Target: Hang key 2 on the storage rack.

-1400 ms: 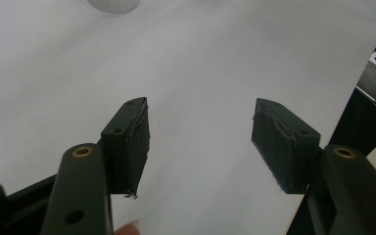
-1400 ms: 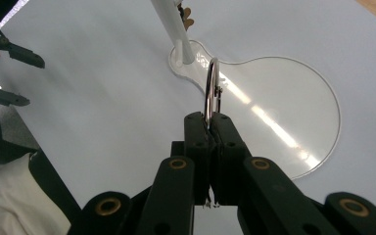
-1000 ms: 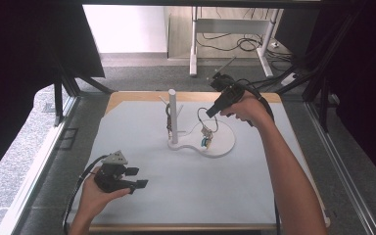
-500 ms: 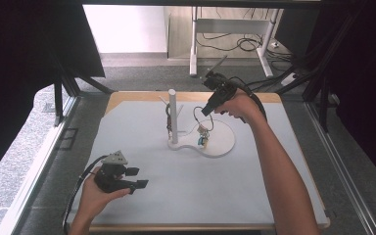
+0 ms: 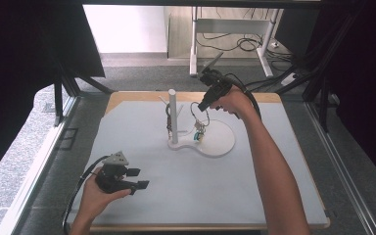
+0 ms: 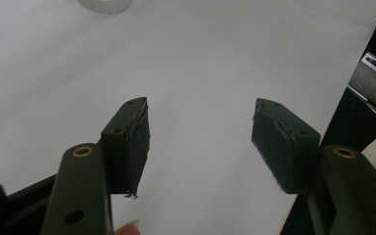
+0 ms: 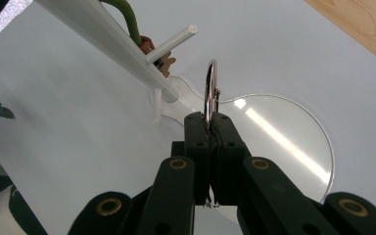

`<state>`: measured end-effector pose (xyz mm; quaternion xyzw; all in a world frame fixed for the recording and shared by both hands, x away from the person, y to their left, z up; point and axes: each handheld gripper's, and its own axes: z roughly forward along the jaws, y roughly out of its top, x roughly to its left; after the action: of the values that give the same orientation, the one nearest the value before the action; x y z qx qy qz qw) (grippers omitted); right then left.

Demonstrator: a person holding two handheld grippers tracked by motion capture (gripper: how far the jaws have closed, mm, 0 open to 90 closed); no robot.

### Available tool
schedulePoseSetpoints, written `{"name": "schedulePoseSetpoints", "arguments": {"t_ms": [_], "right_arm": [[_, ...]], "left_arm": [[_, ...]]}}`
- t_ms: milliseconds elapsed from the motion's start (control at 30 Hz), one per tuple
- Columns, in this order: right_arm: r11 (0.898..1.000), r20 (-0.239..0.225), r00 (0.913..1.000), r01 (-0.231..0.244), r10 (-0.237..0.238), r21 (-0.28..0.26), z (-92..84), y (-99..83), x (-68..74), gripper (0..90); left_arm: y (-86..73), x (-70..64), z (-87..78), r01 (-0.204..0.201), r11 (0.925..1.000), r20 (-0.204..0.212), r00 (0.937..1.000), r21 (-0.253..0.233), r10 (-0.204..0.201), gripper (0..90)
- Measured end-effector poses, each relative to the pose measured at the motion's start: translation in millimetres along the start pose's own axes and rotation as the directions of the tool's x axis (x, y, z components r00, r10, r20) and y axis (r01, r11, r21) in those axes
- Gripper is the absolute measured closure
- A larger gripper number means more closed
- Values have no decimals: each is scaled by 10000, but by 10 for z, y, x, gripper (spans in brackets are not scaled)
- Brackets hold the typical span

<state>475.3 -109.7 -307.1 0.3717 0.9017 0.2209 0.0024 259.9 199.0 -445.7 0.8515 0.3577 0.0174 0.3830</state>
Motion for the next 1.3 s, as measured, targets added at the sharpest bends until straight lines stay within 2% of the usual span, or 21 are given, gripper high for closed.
{"name": "schedulePoseSetpoints", "arguments": {"t_ms": [400,767,1100,1300], "right_arm": [[9998,-27,10000,25,-25,-207,34,126,29,873],[9999,-49,10000,42,-43,-156,184,256,61,873],[9998,-131,9997,192,-193,-109,232,256,129,873],[9998,-341,9992,202,-204,-54,301,234,153,873]], "left_arm": [[-1,-8,2,-12,10000,57,10000,40,12,396],[-8,8,-47,0,9999,29,10000,-108,0,396],[-7,4,-39,19,9999,30,10000,-120,-19,395],[-8,2,-35,5,10000,-7,10000,-73,-5,395]]}}
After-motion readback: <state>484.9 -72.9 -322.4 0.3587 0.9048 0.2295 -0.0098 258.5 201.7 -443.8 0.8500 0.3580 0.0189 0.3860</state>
